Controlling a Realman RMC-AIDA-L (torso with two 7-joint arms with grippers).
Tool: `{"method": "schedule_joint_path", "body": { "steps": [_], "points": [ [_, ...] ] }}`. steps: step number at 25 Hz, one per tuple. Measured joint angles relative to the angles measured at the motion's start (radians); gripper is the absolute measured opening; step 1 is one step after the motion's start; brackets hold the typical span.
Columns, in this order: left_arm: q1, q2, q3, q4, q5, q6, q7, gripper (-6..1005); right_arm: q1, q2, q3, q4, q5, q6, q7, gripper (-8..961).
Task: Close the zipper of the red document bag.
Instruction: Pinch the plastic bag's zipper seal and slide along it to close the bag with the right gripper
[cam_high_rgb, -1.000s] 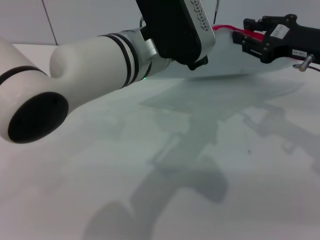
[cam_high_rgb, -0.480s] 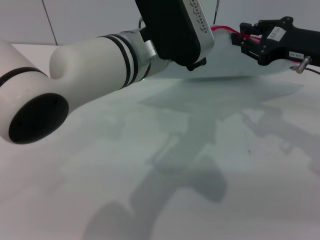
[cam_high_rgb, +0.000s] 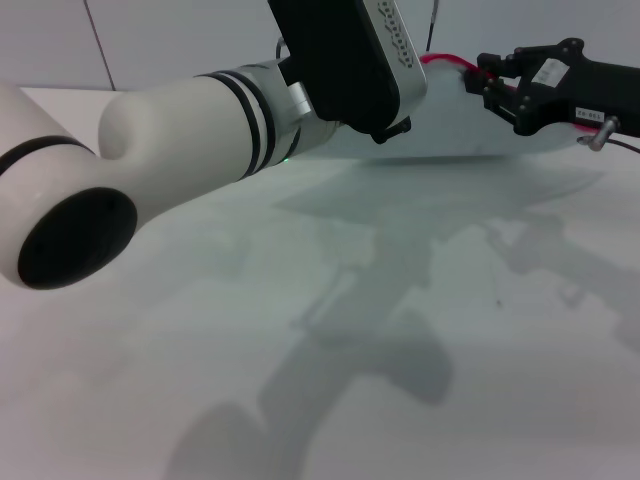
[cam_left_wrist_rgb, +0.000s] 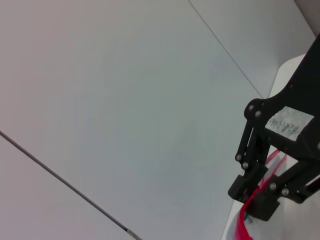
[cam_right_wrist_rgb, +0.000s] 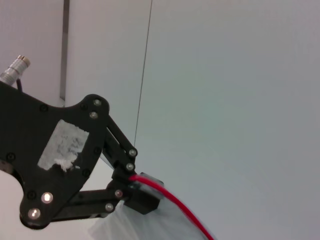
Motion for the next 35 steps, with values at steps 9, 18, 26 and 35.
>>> {"method": "schedule_joint_path", "body": {
  "steps": [9, 18, 26, 35],
  "points": [
    [0.0, 0.0, 0.0, 0.0, 0.0, 0.0, 0.0, 54, 0.0, 0.002, 0.002, 0.0, 0.005, 0.0, 0.002, 171],
    [0.0, 0.002, 0.0, 0.0, 0.0, 0.0, 0.0, 53, 0.0, 0.002, 0.003, 0.0, 0.006, 0.0, 0.003, 134],
    [0.0, 0.002, 0.0, -0.002, 0.0, 0.0, 0.0, 54, 0.0, 0.0, 0.002, 0.0, 0.007, 0.0, 0.003, 111],
    [0.002, 0.002, 0.0, -0.006, 0.003, 0.01, 0.002, 54, 0.0, 0.0, 0.004, 0.006, 0.005, -0.013, 0.003, 84]
  ]
}}
